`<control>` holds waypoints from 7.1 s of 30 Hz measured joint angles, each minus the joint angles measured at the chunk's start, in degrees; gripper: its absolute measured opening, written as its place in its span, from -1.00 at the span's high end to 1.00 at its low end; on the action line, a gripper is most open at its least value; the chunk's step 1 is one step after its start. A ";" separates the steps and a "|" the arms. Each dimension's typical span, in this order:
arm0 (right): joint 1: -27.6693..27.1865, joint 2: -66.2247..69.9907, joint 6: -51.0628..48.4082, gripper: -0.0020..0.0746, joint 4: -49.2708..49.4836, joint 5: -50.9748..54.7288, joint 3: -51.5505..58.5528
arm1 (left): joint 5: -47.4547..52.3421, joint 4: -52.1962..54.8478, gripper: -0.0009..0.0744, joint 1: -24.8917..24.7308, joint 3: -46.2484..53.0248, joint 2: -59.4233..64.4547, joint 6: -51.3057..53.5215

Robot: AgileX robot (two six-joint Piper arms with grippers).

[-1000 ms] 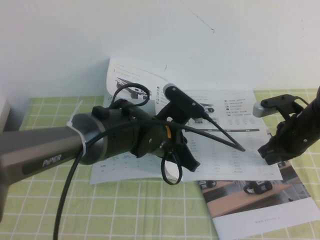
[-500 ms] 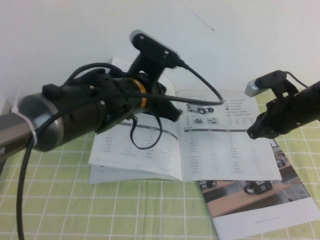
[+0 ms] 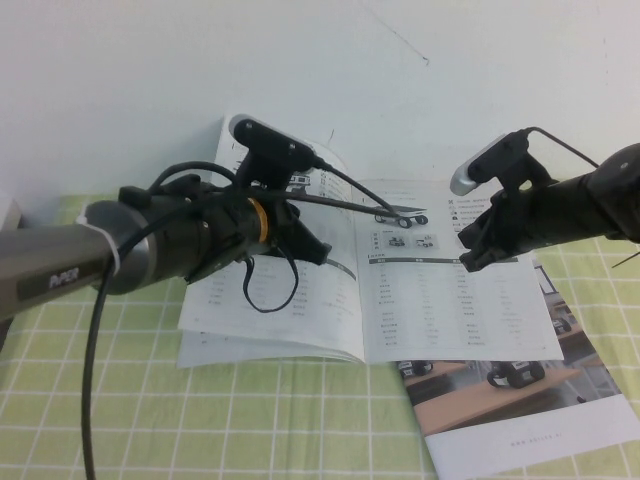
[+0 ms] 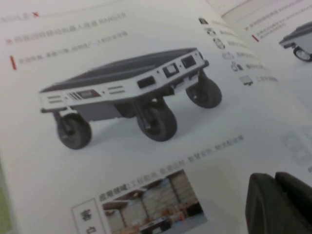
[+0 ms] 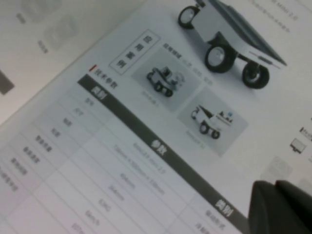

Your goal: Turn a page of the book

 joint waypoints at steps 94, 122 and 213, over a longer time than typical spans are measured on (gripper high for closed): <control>0.26 -6.46 19.01 0.96 -16.57 2.44 10.22 | 0.47 -17.11 0.99 -5.50 8.57 4.40 3.12; 0.26 -15.03 27.00 0.96 -17.00 6.00 25.90 | 0.82 -18.02 0.99 -9.39 19.45 -6.52 2.78; 0.26 -78.57 -55.00 0.96 44.52 -6.33 49.22 | 38.68 -5.07 0.99 -9.39 48.48 -84.31 -0.08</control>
